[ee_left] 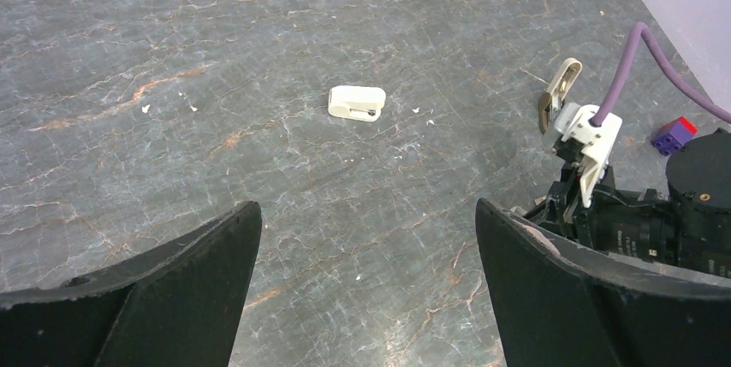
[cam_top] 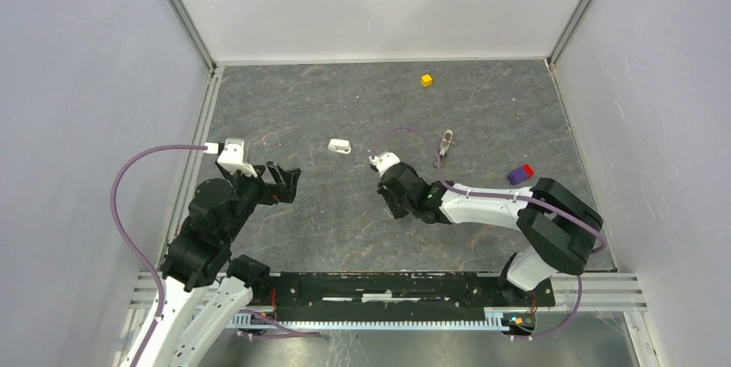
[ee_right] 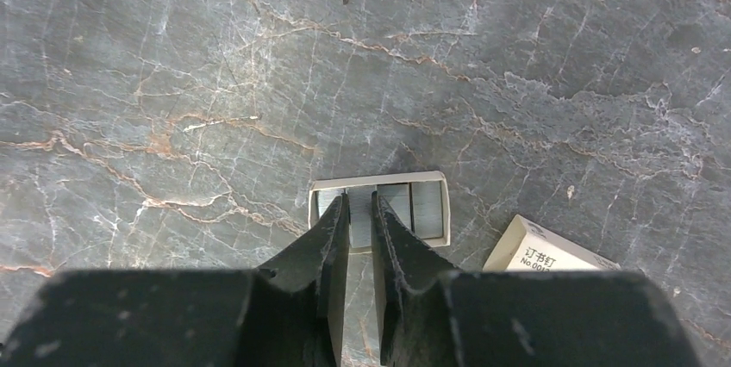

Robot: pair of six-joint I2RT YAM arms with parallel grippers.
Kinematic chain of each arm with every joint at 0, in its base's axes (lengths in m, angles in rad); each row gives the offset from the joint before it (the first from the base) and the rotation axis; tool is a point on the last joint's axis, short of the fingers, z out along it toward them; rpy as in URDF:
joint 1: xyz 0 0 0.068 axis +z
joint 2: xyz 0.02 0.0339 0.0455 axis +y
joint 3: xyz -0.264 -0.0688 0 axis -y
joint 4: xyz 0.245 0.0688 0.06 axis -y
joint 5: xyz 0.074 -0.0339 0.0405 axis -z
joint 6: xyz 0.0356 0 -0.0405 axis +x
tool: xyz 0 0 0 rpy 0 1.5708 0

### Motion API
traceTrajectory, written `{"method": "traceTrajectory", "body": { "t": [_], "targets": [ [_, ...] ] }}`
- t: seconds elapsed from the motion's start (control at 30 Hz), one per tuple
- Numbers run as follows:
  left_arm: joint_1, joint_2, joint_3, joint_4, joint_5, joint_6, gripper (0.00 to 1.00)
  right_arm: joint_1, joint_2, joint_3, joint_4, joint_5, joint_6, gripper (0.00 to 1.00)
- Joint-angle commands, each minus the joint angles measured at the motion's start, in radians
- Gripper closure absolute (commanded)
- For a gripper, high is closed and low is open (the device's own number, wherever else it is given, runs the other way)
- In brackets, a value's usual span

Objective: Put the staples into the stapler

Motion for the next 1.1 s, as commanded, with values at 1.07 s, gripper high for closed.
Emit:
{"method": "traceTrajectory", "body": {
  "t": [1.07],
  "targets": [
    [-0.004,0.016,0.009,0.021,-0.002,0.052,0.00,-0.076,-0.051,0.010,0.012,-0.114,-0.110,0.54]
  ]
}}
